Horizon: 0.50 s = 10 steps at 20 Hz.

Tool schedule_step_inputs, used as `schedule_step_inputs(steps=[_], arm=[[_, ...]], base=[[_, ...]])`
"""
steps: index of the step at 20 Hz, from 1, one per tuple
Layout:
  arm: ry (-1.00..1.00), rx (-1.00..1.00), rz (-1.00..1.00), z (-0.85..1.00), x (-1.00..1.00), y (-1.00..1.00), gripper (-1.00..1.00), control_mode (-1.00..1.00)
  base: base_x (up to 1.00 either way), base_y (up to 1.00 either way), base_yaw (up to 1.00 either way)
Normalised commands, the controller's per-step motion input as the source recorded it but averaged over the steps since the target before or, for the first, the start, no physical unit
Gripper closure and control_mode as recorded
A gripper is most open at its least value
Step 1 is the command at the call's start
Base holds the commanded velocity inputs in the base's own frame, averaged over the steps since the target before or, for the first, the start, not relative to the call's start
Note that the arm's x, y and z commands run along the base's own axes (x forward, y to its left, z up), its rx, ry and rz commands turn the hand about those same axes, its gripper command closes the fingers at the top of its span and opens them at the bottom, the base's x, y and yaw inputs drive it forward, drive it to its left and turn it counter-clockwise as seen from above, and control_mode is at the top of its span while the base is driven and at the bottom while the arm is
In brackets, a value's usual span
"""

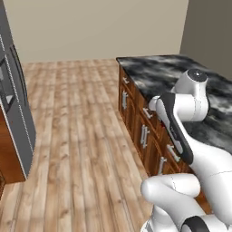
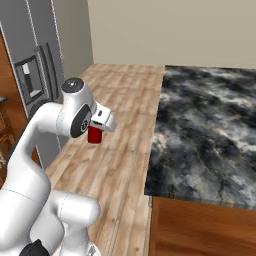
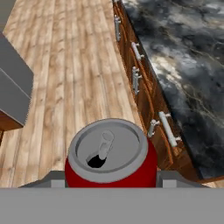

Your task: Pick the juice, can, bottled drink from the counter and place them in the open cabinet.

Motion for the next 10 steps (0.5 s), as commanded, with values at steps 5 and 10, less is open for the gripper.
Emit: schedule_step_inputs(steps=[5,10], arm=[[0.00,0.00,0.00,0.00,0.00,0.00,1.00,1.00],[0.00,0.00,0.00,0.00,0.00,0.00,1.00,1.00]], base=[[-0.35,0.09,-0.21],[0.10,-0.61,-0.81]])
